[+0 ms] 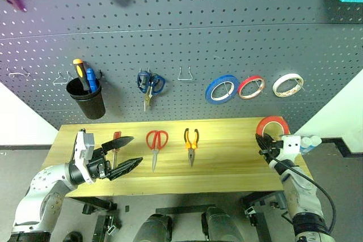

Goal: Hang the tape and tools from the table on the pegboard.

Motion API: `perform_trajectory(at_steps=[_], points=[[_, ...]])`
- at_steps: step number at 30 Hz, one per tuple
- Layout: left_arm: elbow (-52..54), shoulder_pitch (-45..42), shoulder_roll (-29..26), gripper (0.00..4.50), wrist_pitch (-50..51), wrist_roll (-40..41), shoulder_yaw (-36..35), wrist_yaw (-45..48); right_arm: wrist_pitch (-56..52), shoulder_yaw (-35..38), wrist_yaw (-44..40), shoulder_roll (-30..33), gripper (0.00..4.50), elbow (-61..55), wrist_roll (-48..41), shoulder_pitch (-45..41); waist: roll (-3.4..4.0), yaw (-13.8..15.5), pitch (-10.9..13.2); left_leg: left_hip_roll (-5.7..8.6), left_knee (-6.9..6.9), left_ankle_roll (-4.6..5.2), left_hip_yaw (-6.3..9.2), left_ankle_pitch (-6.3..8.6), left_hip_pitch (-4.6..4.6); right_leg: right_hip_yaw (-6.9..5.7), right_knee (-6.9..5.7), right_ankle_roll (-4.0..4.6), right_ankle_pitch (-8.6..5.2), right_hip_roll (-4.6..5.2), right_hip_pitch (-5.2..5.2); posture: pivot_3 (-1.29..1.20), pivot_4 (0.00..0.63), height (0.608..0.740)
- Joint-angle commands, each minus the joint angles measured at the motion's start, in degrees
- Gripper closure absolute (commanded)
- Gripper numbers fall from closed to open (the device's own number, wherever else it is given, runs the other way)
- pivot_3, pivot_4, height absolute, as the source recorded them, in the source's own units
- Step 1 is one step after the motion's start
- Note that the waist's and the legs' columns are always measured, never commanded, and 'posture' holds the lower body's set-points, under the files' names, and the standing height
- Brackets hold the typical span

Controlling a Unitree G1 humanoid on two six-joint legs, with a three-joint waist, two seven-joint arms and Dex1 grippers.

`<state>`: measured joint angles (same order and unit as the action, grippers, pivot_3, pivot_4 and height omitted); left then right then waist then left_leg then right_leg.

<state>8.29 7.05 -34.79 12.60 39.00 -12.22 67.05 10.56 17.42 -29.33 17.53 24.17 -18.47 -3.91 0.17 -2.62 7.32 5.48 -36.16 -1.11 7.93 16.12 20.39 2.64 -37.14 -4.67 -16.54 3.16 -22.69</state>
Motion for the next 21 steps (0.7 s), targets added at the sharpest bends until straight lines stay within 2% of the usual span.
perform_trajectory(at_steps=[1, 10, 21], points=[[2.96, -0.71, -0.36, 0.0, 0.09, 0.18, -0.63, -0.82, 0.4, 1.04, 1.54, -1.19, 3.81, -9.79, -2.45, 1.55, 0.0, -0.05, 0.0, 0.0, 0.0, 0.0, 0.0, 0.0, 0.0, 0.0, 0.0, 0.0, 0.0, 0.0, 0.0, -0.12, 0.114, 0.74], [4.57, -2.84, 0.56, 0.0, 0.83, -0.01, 0.36, -2.54, -2.1, -1.57, 4.78, -2.62, 3.81, -23.37, -2.33, 2.69, 0.01, -0.07, 0.0, -0.01, -0.01, -0.01, -0.01, 0.0, 0.0, 0.02, -0.01, 0.0, 0.0, -0.01, -0.01, -0.14, 0.106, 0.74], [6.1, -3.94, 3.92, 0.0, -0.98, 0.73, -1.52, -5.88, -2.75, -5.44, 4.46, -2.44, 3.81, -26.15, -0.88, 1.32, 0.0, -0.08, -0.01, -0.02, -0.02, -0.02, -0.03, -0.01, 0.0, 0.02, -0.01, -0.01, 0.01, -0.03, -0.02, -0.14, 0.097, 0.74]])
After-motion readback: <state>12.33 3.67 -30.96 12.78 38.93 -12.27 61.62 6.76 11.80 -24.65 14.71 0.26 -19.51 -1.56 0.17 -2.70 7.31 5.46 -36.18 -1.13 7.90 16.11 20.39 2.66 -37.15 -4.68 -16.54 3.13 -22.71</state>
